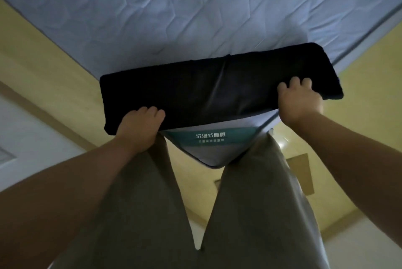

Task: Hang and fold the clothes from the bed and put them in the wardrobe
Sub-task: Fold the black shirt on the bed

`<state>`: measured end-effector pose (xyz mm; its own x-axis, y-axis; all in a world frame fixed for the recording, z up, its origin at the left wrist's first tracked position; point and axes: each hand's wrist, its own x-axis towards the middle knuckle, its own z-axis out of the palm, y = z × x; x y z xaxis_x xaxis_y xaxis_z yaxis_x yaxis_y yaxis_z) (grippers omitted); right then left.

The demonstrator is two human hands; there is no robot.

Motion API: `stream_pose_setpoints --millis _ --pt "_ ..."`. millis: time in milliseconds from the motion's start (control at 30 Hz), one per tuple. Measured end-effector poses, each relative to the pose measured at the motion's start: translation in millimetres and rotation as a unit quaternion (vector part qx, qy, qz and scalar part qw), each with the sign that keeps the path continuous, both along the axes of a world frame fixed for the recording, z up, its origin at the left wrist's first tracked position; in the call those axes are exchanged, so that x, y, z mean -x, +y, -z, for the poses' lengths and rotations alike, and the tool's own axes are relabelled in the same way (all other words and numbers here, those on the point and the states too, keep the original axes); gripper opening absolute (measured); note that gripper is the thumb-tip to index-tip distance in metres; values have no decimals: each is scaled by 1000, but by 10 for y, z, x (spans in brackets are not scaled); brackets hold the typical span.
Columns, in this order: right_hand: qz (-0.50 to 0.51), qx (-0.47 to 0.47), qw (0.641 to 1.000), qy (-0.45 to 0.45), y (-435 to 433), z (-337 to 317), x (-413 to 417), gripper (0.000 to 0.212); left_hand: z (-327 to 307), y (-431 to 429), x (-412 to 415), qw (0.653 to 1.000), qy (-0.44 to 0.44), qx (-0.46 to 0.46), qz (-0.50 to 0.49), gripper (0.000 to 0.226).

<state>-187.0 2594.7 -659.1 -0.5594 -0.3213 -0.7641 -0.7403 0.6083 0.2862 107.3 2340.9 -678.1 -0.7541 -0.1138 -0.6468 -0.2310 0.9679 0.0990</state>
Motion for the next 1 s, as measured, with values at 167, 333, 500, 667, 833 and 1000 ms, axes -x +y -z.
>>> stream_pose_setpoints --millis 167,333,500,667,833,1000 --pt "28 -29 999 -33 47 470 -47 43 377 173 4 995 -95 23 18 40" --pt "38 -71 993 -89 -144 531 91 46 451 90 240 985 -154 -65 -30 24" --pt "-32 149 987 51 -434 467 254 58 345 -293 447 977 140 -8 -158 43" --pt "-11 89 995 -51 -606 702 459 90 569 -726 728 975 -7 39 -217 72" --pt "-17 63 996 -58 -710 849 641 60 717 -880 867 973 -124 -16 -195 33" --pt "6 30 997 -68 -748 864 714 50 780 -994 822 957 -152 -40 -243 36"
